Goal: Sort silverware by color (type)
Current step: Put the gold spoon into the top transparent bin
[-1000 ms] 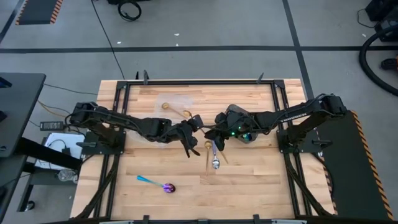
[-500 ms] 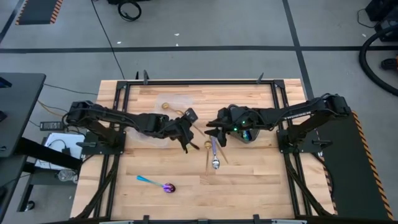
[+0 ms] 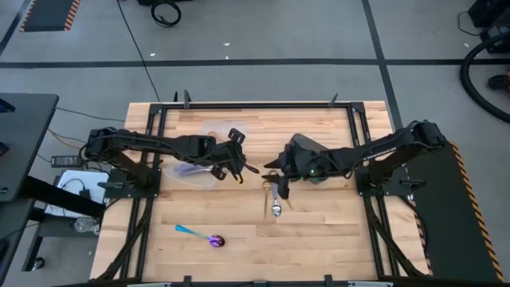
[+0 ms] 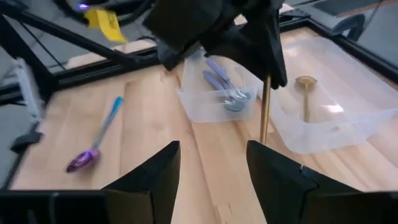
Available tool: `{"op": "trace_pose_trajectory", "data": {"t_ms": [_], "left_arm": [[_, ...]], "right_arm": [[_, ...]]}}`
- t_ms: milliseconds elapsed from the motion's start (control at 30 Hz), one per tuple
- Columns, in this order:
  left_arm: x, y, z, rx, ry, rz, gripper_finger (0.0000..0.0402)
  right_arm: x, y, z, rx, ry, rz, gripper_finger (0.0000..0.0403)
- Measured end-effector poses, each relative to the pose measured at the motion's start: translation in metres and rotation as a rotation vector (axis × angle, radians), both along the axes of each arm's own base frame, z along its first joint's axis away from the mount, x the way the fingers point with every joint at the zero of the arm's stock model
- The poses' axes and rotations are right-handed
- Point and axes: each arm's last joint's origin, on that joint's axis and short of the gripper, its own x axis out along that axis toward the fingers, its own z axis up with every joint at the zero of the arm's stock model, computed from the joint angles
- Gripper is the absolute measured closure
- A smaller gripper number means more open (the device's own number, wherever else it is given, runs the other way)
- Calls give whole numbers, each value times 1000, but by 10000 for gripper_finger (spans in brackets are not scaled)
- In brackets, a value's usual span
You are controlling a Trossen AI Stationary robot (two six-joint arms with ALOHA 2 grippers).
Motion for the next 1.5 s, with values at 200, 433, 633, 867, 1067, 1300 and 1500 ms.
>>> {"op": "trace_pose_trajectory", "data": {"t_ms": [200, 433, 633, 867, 1067, 1300, 1500], "left_arm": [[-1, 7, -1, -81, -3, 20, 383], [-5, 19, -5, -140, -5, 54, 383], [-19, 26, -24, -139, -13, 72, 383], [-38, 42, -30, -157, -55, 91, 383], [-42, 65, -28, -195, -84, 83, 383], [-51, 90, -29, -195, -62, 50, 383], [-60, 107, -31, -265, -60, 54, 383]], "right_arm": [[4, 21, -14, -94, 28, -53, 210], [18, 46, -41, -112, 22, -20, 211], [22, 57, -54, -122, 37, 1, 212], [19, 67, -53, -116, 25, 31, 212], [17, 74, -54, -90, 23, 47, 212], [14, 81, -54, -96, 30, 70, 212], [13, 82, -54, -90, 29, 66, 212]]}}
